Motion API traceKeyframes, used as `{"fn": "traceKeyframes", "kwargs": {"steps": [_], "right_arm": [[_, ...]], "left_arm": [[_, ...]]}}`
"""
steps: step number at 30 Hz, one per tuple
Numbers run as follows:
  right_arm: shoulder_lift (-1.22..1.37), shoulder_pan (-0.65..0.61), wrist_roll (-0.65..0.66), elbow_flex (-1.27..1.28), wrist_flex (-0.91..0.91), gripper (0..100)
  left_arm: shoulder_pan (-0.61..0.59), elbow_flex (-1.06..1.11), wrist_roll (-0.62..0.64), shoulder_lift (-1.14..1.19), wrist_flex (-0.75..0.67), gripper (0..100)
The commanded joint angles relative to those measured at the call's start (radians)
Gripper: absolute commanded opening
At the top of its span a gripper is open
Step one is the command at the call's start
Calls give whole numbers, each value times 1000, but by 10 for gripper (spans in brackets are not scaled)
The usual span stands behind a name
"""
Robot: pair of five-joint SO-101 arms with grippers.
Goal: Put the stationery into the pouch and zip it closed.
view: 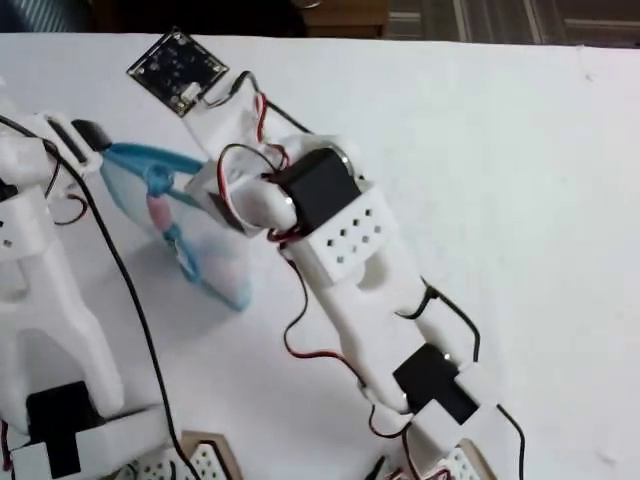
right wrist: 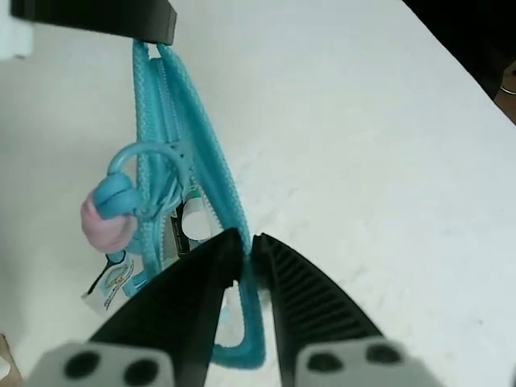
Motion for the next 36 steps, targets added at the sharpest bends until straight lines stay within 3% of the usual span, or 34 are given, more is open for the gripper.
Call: {"fn": "traceKeyframes", "kwargs": {"steps": [1, 12, 26, 36], "right_arm": [[36, -1, 3, 15, -1, 20], [36, -4, 3, 15, -1, 20], [50, -5, 3, 14, 2, 20], [91, -2, 3, 8, 4, 20]], "left_arm": [[28, 69, -32, -59, 18, 286], [71, 43, -20, -122, 15, 287], [12, -169, 28, -117, 15, 287], [56, 144, 23, -120, 17, 287]]}}
